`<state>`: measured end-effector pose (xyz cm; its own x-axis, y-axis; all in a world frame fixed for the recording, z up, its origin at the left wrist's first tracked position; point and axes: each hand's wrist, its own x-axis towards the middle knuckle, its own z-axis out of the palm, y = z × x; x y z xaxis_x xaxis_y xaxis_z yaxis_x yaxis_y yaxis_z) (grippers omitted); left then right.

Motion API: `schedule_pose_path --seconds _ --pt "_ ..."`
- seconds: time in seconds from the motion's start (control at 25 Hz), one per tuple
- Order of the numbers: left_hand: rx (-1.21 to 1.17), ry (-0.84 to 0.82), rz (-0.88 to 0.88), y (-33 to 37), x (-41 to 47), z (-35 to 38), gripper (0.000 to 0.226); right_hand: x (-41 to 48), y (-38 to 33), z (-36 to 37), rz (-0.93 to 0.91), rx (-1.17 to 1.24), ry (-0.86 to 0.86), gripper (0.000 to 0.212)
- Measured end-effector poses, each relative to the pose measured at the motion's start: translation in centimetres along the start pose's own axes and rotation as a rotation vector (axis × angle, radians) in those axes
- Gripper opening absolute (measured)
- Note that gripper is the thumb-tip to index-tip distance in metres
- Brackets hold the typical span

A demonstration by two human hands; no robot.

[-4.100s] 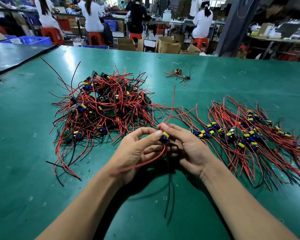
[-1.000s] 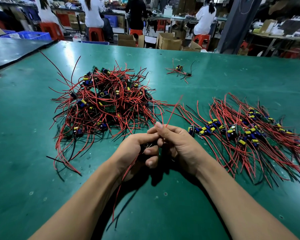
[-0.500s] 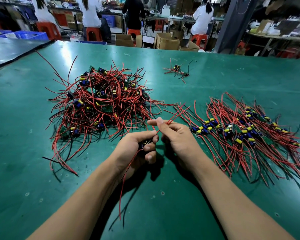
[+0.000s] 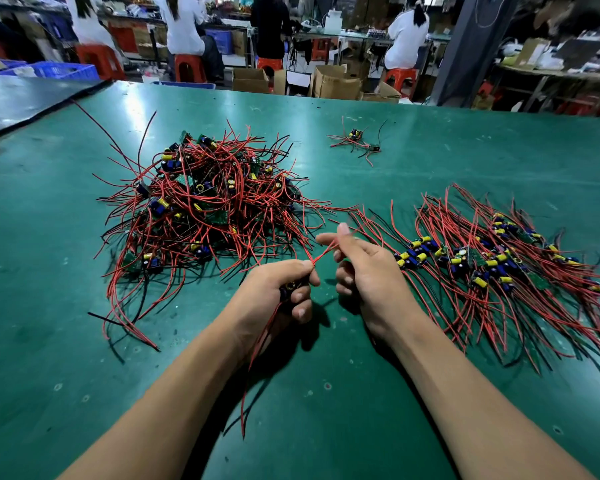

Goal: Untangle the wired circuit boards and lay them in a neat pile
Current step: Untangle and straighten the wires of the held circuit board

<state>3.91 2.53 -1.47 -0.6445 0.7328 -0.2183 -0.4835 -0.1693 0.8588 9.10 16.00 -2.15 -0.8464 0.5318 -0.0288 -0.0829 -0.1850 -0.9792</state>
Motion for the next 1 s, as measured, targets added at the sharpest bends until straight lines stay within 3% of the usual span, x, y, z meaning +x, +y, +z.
schedule_pose_path --seconds 0.12,0.28,0.56,0.76,0.84,1.0 --pt "0.067 0.054 0.1 -0.6 0.4 0.1 0.024 -0.5 0.2 0.4 0.089 0.026 -0.194 0.03" --pt "0.132 0.109 0.142 -0.7 0.5 0.2 0.028 -0.5 0.6 0.6 0.095 -0.005 -0.229 0.029" --pt "0.301 0.054 0.199 -0.3 0.0 -0.1 0.026 1.2 0.6 -1.1 -0.004 -0.131 0.056 0.039" --pt "0.318 0.006 0.196 -0.4 -0.2 -0.3 0.025 1.8 0.9 -1.8 -0.292 -0.318 0.325 0.03" --pt "0.325 -0.023 0.178 -0.4 -0.4 -0.6 0.023 2.0 0.4 -2.3 -0.274 -0.22 0.381 0.028" --pt "0.246 0.023 0.163 0.4 -0.5 -1.9 0.017 2.0 -2.0 -4.8 -0.101 0.243 0.368 0.031"
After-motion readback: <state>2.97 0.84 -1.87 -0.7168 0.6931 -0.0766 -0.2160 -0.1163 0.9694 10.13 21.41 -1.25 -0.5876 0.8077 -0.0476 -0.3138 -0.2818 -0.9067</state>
